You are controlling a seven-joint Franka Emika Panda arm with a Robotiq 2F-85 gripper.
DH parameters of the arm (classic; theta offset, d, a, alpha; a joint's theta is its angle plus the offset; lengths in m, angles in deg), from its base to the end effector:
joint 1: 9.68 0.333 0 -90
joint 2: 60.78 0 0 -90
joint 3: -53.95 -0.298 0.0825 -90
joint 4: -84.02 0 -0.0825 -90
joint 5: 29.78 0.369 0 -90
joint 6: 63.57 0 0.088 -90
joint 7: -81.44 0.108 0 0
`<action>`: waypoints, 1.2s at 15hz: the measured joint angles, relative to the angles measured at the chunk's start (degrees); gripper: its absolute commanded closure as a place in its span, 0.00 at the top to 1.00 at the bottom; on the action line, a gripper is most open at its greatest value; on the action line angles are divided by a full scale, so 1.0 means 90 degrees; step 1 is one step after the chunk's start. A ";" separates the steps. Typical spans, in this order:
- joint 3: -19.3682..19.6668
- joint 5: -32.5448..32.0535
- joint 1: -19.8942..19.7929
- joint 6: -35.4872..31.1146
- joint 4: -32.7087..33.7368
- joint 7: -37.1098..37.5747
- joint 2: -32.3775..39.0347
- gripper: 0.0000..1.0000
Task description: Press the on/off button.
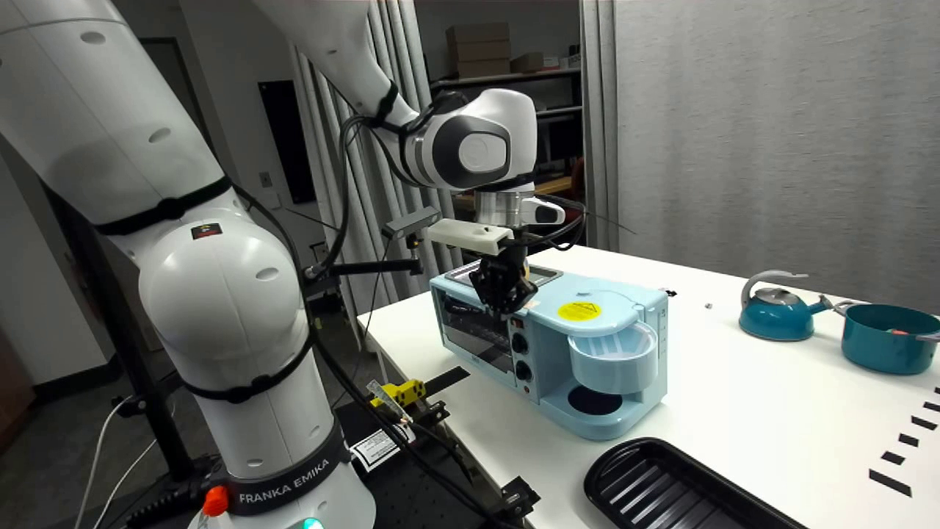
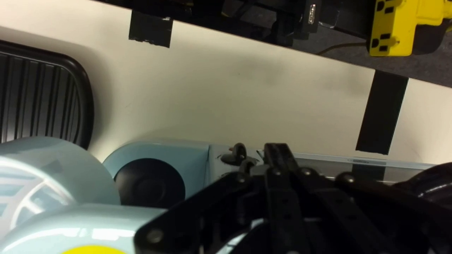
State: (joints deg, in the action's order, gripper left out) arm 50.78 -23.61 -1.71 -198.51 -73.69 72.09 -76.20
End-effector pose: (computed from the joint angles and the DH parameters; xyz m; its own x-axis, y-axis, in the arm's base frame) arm 0.3579 0.0705 0.2823 0.9547 0.2725 -0.1197 0.2655 -0.9615 -0.0715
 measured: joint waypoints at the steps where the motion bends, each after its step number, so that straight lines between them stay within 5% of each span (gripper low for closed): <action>1: 0.0000 0.0000 -0.0002 -0.0035 0.0000 0.0022 0.0013 0.00; 18: -0.0045 -0.0001 -0.0029 -0.0354 0.0004 0.0467 0.0058 0.00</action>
State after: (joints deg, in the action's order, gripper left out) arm 50.37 -23.61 -1.97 -201.70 -73.66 76.29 -75.68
